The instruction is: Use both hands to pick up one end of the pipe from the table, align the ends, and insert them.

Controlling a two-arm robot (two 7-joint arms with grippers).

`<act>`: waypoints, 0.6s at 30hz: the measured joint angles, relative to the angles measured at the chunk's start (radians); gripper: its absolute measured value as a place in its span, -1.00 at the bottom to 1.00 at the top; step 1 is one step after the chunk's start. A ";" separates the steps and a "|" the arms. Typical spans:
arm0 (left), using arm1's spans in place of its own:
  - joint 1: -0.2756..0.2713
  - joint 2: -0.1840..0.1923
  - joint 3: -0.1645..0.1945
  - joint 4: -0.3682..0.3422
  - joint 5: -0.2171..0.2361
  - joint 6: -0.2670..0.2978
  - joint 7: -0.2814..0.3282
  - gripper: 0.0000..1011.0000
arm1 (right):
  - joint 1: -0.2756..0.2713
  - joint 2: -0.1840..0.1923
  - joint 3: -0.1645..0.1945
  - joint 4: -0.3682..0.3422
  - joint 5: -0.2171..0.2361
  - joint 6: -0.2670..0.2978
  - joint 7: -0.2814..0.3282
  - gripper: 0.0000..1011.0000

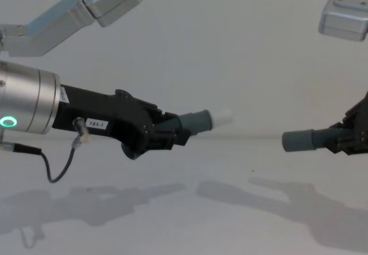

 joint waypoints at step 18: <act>-0.011 0.010 0.019 -0.005 0.012 -0.051 0.003 -0.37 | 0.004 -0.008 0.003 0.001 -0.015 -0.030 0.011 -0.56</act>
